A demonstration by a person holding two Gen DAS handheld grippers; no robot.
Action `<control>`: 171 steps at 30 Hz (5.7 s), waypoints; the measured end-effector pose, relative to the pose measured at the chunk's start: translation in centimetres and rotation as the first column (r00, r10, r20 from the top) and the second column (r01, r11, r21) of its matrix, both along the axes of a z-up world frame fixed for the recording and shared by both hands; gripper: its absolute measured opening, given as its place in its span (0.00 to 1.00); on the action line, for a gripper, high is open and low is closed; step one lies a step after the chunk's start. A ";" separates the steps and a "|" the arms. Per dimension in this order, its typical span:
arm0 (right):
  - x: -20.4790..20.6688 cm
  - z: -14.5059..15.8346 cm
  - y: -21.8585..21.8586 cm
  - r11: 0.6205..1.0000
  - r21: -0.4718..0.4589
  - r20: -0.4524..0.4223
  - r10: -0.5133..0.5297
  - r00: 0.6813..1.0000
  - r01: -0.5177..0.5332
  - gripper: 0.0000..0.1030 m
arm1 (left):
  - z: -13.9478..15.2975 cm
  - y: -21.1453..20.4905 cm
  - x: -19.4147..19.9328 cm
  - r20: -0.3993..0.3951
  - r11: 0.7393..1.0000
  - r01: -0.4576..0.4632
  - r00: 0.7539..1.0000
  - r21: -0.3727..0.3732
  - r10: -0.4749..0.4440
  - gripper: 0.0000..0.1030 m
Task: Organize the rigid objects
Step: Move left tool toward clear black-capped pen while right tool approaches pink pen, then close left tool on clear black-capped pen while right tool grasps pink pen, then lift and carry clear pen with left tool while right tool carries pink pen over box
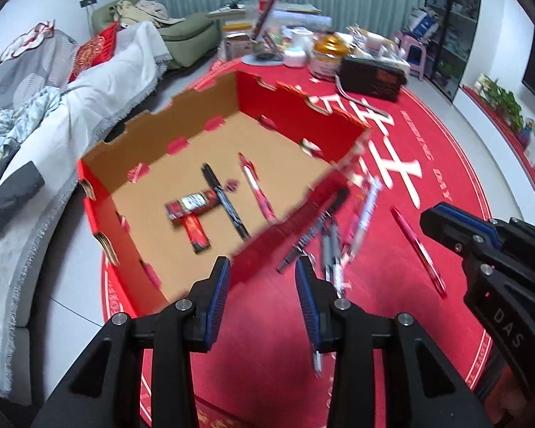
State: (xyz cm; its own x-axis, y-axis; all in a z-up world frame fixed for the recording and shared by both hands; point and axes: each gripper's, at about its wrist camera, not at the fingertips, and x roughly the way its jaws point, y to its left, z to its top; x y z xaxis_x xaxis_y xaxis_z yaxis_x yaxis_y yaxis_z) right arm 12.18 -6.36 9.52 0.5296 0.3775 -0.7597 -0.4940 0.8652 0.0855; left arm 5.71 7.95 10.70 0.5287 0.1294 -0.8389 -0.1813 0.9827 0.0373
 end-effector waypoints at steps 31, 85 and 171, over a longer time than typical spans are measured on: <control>0.5 -5.9 -6.1 0.995 -0.063 -0.131 -0.091 0.987 0.084 0.10 | -6.7 -1.2 -2.7 -0.129 0.990 0.019 0.991 -0.140 -0.037 0.40; -0.8 -8.8 -5.3 0.998 -0.059 -0.196 -0.015 0.980 0.003 0.10 | -8.3 -3.3 -1.4 -0.115 0.993 0.090 0.989 -0.076 -0.098 0.13; -7.4 -0.6 0.6 0.997 0.003 -0.008 0.077 0.997 -0.077 0.10 | -2.3 -0.7 -6.1 0.024 0.997 -0.024 0.999 -0.070 0.025 0.14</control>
